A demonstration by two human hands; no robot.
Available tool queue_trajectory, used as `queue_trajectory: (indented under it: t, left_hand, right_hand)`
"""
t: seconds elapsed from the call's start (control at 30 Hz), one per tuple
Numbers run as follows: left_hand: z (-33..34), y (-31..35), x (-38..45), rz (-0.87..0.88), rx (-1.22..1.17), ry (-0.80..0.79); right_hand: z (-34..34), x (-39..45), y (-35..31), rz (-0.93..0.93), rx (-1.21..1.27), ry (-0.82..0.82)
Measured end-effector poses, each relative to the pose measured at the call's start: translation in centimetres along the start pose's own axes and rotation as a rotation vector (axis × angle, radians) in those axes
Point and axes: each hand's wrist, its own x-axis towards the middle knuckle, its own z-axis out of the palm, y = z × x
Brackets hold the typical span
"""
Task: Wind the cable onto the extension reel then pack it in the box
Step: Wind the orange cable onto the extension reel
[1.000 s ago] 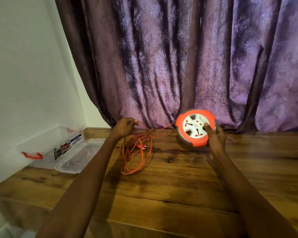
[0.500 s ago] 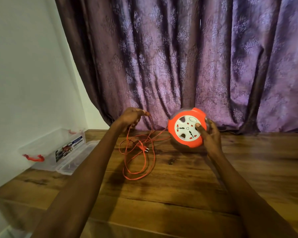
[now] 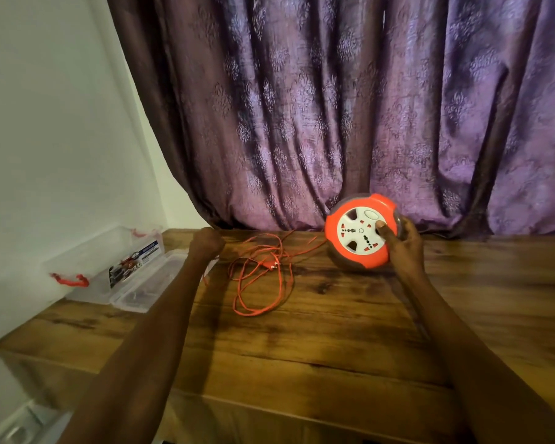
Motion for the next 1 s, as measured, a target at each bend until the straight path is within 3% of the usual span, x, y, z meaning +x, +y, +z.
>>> queue_trajectory:
  t: [0.1, 0.23, 0.3, 0.4, 0.47, 0.57, 0.67, 0.77, 0.87, 1.0]
  left_hand:
    - [1.2, 2.1, -2.4, 0.3, 0.005, 0.101]
    - [4.3, 5.4, -5.9, 0.488, 0.103, -0.148]
    - [5.5, 5.6, -6.2, 0.488, 0.19, -0.213]
    - [6.2, 5.5, -6.0, 0.382, 0.065, -0.383]
    - [6.0, 5.2, -5.4, 0.354, 0.04, -0.323]
    - [4.2, 4.0, -3.9, 0.241, 0.033, -0.105]
    - [2.0, 2.4, -2.1, 0.127, 0.161, 0.079]
    - [1.0, 0.3, -0.9, 0.119, 0.359, 0.13]
    - [1.0, -1.5, -0.6, 0.286, 0.529, 0.029]
    - [1.9, -2.6, -0.9, 0.705, 0.495, -0.127]
  right_hand:
    - [0.3, 0.0, 0.2, 0.008, 0.002, 0.007]
    - [0.5, 0.0, 0.2, 0.006, -0.002, 0.01]
    - [0.5, -0.1, 0.3, 0.012, 0.005, 0.01]
    - [0.5, -0.4, 0.2, 0.027, 0.017, 0.012]
    - [0.4, -0.5, 0.2, 0.028, 0.032, 0.014]
    - [0.3, -0.5, 0.3, 0.035, 0.041, 0.006]
    - [0.0, -0.4, 0.6, 0.062, 0.056, 0.004]
    - [-0.3, -0.4, 0.8, 0.063, 0.05, 0.014]
    - [-0.5, -0.3, 1.0, 0.064, 0.038, 0.021]
    - [-0.3, -0.3, 1.0, 0.069, 0.032, 0.024]
